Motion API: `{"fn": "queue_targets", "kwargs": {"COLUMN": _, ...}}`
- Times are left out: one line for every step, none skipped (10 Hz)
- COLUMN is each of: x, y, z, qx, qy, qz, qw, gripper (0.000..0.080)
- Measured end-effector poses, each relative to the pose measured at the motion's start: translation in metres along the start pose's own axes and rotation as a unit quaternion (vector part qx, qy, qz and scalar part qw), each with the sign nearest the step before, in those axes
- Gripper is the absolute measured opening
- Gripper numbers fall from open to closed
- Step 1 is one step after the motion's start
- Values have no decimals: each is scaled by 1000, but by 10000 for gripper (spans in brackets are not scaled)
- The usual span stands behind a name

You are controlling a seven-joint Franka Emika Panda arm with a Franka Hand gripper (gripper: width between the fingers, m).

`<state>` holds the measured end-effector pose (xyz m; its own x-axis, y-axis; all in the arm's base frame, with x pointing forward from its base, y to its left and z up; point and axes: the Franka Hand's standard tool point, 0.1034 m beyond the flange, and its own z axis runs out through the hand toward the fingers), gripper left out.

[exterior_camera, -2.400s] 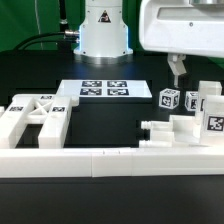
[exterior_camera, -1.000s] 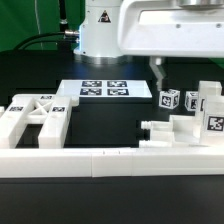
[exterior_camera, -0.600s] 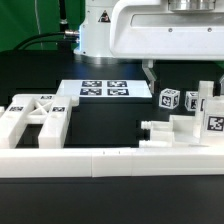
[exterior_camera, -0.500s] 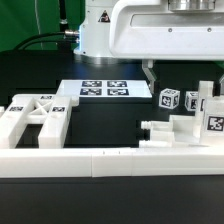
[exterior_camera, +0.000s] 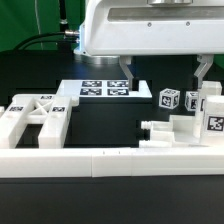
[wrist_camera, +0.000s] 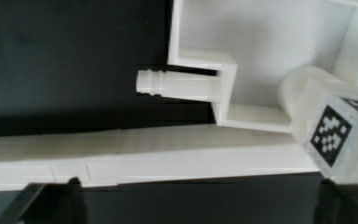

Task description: Assemble chair

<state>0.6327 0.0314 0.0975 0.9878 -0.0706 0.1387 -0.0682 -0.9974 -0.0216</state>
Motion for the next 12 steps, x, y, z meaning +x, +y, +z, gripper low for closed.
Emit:
{"fn": "queue_targets", "kwargs": {"x": 0, "y": 0, "z": 0, "qx": 0, "qy": 0, "qz": 0, "qw": 1000, "gripper": 649}}
{"fn": "queue_targets", "kwargs": {"x": 0, "y": 1, "z": 1, "qx": -1, "qy": 2, "qz": -1, "qw": 1000, "gripper": 649}}
{"fn": "queue_targets", "kwargs": {"x": -6, "y": 5, "z": 7, "qx": -5, "qy": 7, "qz": -9, "qw": 1000, "gripper": 649}}
{"fn": "queue_targets", "kwargs": {"x": -13, "y": 9, "z": 13, "qx": -8, "qy": 6, "qz": -15, "qw": 1000, "gripper": 649}}
{"fn": "queue_targets", "kwargs": {"x": -18, "y": 12, "z": 17, "qx": -12, "qy": 11, "qz": -17, "qw": 1000, "gripper": 649}}
{"fn": "queue_targets", "kwargs": {"x": -23, "y": 14, "z": 24, "qx": -16, "qy": 12, "qz": -15, "qw": 1000, "gripper": 649}}
{"fn": "queue_targets", "kwargs": {"x": -25, "y": 14, "z": 27, "qx": -16, "qy": 10, "qz": -15, "qw": 1000, "gripper": 648}}
{"fn": "queue_targets", "kwargs": {"x": -24, "y": 14, "z": 26, "qx": -16, "qy": 10, "qz": -14, "qw": 1000, "gripper": 648}}
{"fn": "queue_targets", "kwargs": {"x": -25, "y": 14, "z": 26, "qx": -16, "qy": 9, "qz": -14, "qw": 1000, "gripper": 649}}
{"fn": "queue_targets", "kwargs": {"x": -25, "y": 14, "z": 26, "qx": -16, "qy": 9, "qz": -14, "qw": 1000, "gripper": 649}}
{"fn": "queue_targets", "kwargs": {"x": -25, "y": 14, "z": 26, "qx": -16, "qy": 9, "qz": -14, "qw": 1000, "gripper": 649}}
{"fn": "queue_targets", "kwargs": {"x": -25, "y": 15, "z": 26, "qx": -16, "qy": 9, "qz": -4, "qw": 1000, "gripper": 649}}
